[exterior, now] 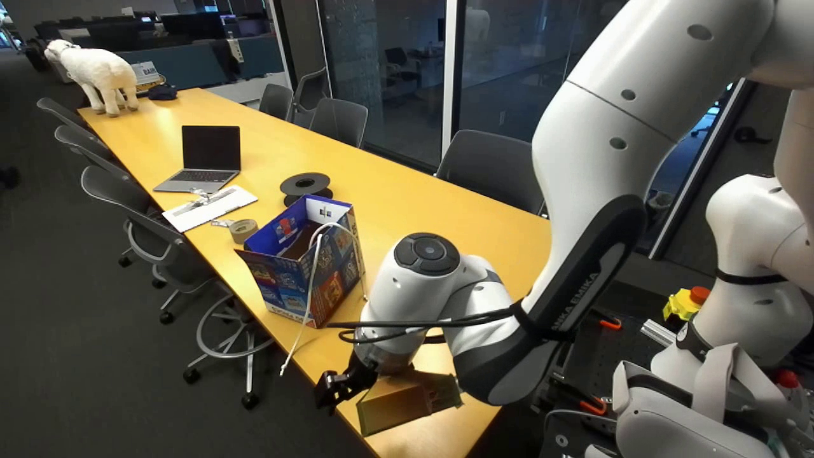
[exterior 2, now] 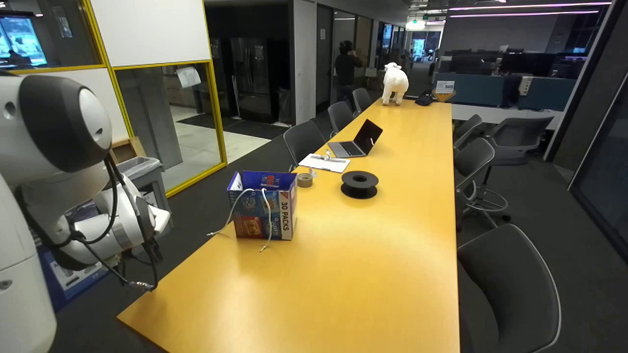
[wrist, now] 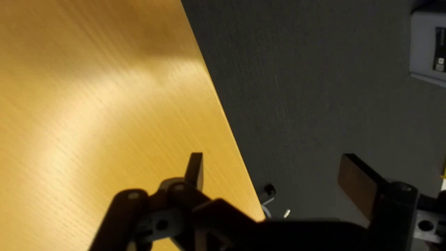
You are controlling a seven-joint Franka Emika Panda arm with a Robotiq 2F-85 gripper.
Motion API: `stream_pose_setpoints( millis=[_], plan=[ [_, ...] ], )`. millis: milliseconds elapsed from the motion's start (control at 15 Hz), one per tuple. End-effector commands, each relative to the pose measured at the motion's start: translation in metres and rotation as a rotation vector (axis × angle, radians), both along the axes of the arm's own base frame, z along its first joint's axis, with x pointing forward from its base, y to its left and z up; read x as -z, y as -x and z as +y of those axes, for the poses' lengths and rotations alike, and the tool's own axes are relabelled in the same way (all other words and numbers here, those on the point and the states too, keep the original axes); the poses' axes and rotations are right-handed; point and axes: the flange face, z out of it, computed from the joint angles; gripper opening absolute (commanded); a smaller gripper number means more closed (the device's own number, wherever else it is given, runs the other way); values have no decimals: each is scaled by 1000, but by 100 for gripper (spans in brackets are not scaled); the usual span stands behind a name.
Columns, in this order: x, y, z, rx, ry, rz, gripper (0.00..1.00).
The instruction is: Put the ropes into the box.
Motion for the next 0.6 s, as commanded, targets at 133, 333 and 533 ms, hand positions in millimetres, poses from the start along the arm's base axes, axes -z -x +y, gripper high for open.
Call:
stream_pose_setpoints(
  millis=[133, 333, 533],
  plan=[
    [8, -30, 28, -21, -30, -265, 100],
    [7, -35, 39, -14, -26, -384, 100],
    [24, -41, 48, 21, 21, -440, 100]
  ],
)
